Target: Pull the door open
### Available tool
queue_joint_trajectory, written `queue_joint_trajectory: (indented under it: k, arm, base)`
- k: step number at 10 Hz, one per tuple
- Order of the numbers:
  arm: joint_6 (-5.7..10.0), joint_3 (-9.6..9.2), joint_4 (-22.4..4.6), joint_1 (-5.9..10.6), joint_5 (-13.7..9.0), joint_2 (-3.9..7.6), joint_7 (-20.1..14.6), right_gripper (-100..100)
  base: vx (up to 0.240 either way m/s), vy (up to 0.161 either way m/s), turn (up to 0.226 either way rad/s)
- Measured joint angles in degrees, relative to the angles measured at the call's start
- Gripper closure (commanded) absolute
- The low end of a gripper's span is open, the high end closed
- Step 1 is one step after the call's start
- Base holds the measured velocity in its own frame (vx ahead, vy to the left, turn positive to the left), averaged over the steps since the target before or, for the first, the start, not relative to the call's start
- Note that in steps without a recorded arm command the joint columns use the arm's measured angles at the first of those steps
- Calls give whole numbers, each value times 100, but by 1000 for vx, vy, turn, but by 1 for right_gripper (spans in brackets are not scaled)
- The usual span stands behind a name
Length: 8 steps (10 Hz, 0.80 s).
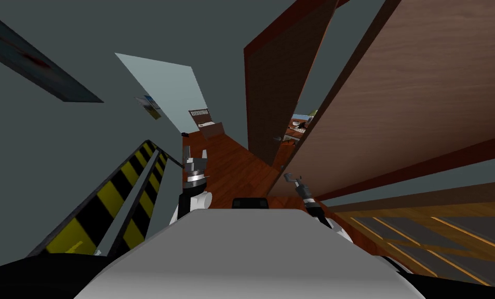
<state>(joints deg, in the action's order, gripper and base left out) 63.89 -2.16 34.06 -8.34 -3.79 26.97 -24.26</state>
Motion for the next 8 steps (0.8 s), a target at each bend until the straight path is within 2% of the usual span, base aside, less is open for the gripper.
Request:
queue_joint_trajectory:
  k: [3, 5, 6, 7, 8]
  arm:
    - [193, -41, -97, -65, 22, 36, -45, 100]
    - [403, -72, -276, -44, 34, 97, -108, 100]
    - [470, -92, -210, -150, 43, 117, -129, 100]
    - [607, -125, -353, -116, 63, 109, -142, 100]
    - [685, -151, -351, -165, 77, 123, -163, 100]
  base:
    - [-117, -26, 101]
    - [-175, -64, 166]
    - [-194, -96, 148]
    - [-214, -87, 139]
    - [-96, -40, 23]
